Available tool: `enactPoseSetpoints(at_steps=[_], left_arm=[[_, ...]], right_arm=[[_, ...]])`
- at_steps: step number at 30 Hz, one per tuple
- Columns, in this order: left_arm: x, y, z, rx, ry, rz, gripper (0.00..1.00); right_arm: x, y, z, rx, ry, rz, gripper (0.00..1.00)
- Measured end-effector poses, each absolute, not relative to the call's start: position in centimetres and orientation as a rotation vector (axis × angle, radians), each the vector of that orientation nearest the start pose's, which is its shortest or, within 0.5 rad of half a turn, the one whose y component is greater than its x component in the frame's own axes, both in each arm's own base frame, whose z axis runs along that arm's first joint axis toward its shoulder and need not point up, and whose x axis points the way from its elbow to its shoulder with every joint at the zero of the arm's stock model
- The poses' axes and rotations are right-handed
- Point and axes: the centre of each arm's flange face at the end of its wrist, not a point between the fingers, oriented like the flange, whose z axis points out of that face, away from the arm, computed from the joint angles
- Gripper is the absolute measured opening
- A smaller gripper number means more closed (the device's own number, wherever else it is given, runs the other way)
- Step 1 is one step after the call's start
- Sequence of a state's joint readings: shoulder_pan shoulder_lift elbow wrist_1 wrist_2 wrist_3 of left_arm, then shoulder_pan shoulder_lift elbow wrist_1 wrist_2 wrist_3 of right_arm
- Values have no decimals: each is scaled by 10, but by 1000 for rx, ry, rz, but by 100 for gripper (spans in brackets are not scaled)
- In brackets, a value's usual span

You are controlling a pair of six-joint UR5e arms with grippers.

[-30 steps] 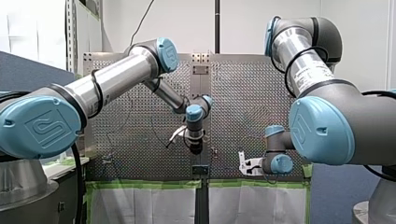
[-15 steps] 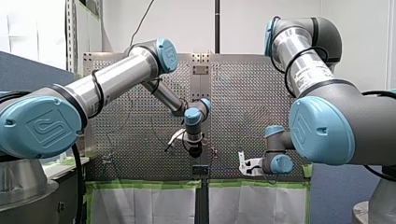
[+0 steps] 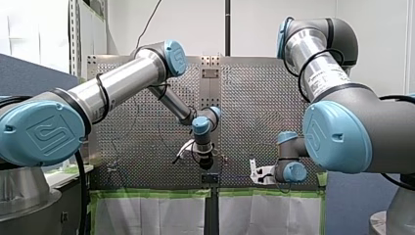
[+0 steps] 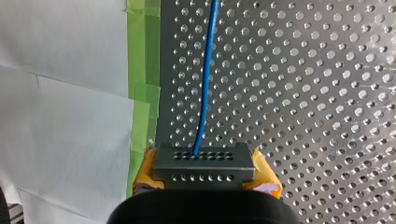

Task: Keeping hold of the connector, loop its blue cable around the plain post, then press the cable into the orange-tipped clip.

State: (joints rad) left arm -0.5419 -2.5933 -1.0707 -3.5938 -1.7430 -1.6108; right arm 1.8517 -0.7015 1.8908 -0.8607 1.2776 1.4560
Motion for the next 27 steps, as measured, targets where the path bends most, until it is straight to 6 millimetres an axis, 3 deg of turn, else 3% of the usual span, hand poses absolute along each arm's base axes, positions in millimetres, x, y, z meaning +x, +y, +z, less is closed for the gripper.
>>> enactPoseSetpoints(at_steps=[6,18,27], left_arm=[[516,-453,43,563,2470,-45,100],[501,-469,-9,593,2509,-92,100],[509,-474,-18,519,2464,-153,100]], right_arm=[[303,-463,-52,1921,-1005,1383,0],[303,-463,-52,1921,-1005,1384,0],[303,-463,-52,1920,-1004,1387,0]])
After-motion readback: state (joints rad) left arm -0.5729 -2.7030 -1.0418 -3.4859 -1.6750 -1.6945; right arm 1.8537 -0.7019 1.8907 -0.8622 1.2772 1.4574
